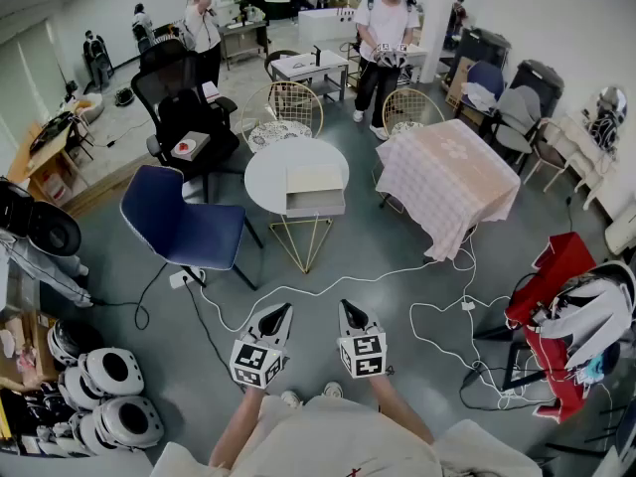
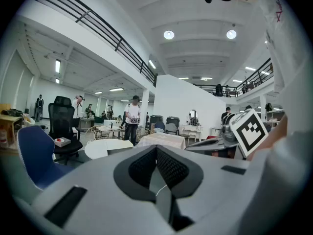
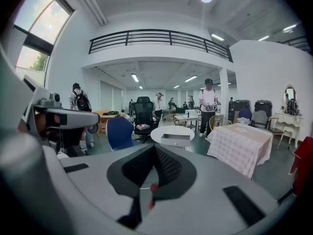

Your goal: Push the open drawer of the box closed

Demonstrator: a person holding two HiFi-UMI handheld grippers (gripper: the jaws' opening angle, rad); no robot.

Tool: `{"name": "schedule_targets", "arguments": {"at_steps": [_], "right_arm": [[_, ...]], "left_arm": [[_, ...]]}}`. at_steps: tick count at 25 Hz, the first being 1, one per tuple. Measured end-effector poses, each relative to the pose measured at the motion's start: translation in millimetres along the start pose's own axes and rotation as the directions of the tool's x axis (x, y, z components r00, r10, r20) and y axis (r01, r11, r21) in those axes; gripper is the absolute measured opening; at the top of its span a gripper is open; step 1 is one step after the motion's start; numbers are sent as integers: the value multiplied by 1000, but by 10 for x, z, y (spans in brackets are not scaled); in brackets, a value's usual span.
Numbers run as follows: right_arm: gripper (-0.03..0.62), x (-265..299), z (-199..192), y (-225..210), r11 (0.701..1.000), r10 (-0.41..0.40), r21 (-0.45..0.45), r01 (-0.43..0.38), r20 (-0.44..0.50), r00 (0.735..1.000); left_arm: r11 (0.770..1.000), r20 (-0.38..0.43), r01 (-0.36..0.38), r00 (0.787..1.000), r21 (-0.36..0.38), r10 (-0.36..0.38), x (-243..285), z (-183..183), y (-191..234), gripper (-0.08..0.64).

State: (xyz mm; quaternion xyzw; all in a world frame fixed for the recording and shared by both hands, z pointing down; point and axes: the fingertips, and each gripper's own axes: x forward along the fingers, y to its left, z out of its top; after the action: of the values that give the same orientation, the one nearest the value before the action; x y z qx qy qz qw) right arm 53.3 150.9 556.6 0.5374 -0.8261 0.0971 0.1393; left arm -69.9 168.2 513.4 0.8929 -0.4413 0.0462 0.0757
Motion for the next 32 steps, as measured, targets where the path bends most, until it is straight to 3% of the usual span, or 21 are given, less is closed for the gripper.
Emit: {"name": "schedule_targets", "arguments": {"at_steps": [15, 32], "right_arm": [[15, 11, -3, -228, 999, 26, 20, -27, 12, 1000], [15, -39, -128, -668, 997, 78, 10, -78, 3, 997]], "left_arm": [[1000, -8, -8, 1000, 11, 8, 221, 1, -122, 12], [995, -26, -100, 995, 8, 100, 406, -61, -230, 12]]}}
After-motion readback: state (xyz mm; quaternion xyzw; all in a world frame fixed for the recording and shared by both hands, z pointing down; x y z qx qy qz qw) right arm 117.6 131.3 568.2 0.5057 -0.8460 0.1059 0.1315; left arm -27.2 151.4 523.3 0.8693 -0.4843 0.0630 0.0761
